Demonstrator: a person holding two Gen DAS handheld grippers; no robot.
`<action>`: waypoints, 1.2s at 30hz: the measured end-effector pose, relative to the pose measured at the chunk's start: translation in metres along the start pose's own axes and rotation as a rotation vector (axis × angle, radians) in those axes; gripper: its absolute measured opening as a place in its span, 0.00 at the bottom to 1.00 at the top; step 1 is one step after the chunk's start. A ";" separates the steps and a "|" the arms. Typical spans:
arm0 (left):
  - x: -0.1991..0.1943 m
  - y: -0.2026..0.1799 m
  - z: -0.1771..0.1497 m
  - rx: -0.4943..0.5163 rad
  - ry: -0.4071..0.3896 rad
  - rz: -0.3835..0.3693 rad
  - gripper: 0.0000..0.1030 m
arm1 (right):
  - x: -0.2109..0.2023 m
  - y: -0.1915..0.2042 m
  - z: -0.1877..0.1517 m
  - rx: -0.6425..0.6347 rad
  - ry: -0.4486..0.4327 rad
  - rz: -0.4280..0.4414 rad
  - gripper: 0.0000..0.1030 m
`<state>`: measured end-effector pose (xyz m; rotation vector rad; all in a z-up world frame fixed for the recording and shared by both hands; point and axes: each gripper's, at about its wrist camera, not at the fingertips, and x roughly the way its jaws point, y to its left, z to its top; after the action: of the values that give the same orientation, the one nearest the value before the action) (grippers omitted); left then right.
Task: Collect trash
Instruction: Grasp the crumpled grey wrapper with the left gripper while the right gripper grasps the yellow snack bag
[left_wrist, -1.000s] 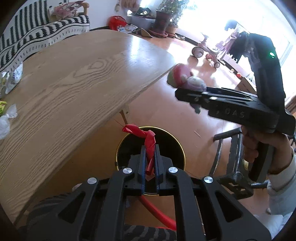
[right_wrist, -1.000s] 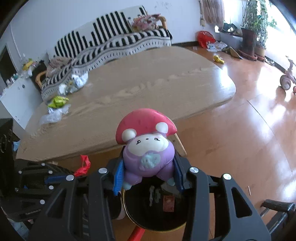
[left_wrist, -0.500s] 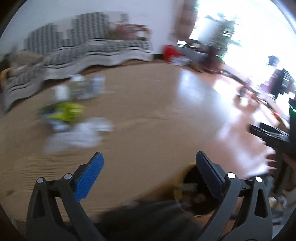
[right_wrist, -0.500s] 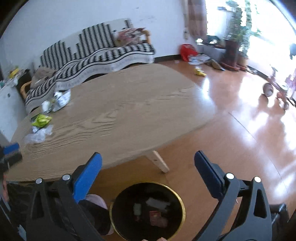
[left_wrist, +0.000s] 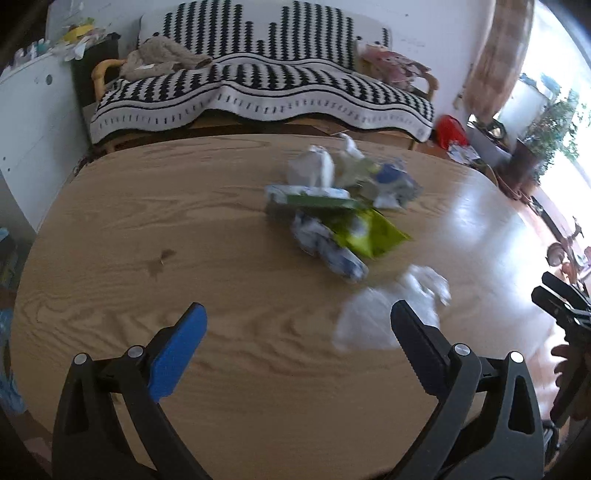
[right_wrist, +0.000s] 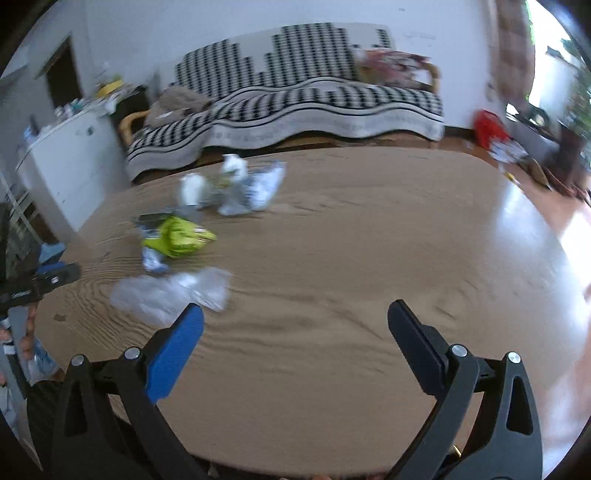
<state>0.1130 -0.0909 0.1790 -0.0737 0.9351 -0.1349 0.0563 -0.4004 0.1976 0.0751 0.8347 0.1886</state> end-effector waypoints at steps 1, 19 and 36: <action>0.008 0.003 0.003 -0.004 0.006 0.004 0.94 | 0.007 0.008 0.005 -0.014 0.002 0.007 0.94; 0.111 0.012 0.030 0.023 0.141 -0.087 0.94 | 0.112 0.077 0.070 -0.146 0.069 0.116 0.94; 0.118 0.009 0.028 0.053 0.107 -0.116 0.91 | 0.185 0.123 0.071 -0.148 0.246 0.305 0.80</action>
<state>0.2057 -0.0996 0.1003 -0.0726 1.0339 -0.2727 0.2130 -0.2431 0.1274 0.0408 1.0500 0.5546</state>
